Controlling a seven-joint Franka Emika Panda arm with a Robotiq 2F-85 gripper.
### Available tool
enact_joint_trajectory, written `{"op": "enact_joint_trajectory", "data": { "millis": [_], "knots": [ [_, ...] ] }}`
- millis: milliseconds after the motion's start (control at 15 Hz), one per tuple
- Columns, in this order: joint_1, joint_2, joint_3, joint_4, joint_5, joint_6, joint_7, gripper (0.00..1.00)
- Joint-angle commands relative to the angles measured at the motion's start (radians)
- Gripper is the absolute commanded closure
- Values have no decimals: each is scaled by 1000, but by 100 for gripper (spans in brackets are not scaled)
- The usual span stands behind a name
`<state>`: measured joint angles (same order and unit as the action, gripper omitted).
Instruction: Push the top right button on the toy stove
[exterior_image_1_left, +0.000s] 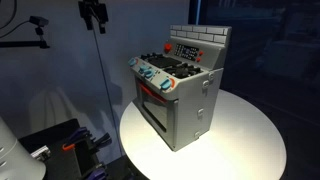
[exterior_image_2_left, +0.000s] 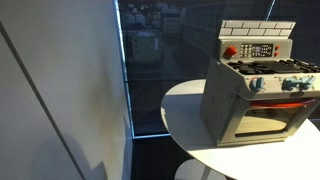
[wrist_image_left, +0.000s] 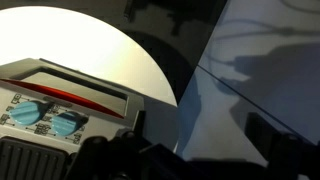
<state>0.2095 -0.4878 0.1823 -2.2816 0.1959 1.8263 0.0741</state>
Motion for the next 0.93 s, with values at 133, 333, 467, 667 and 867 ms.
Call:
{"op": "enact_joint_trajectory", "data": {
  "millis": [133, 333, 467, 667, 867],
  "knots": [
    [-5, 0, 3, 4, 2, -3, -1, 0],
    [-16, 6, 2, 20, -11, -7, 13, 0],
    [-27, 13, 2, 31, -22, -2, 21, 0],
    [-55, 28, -2, 58, -37, 1, 42, 0],
    [-98, 50, 6, 87, -83, 22, 97, 0]
  ]
}}
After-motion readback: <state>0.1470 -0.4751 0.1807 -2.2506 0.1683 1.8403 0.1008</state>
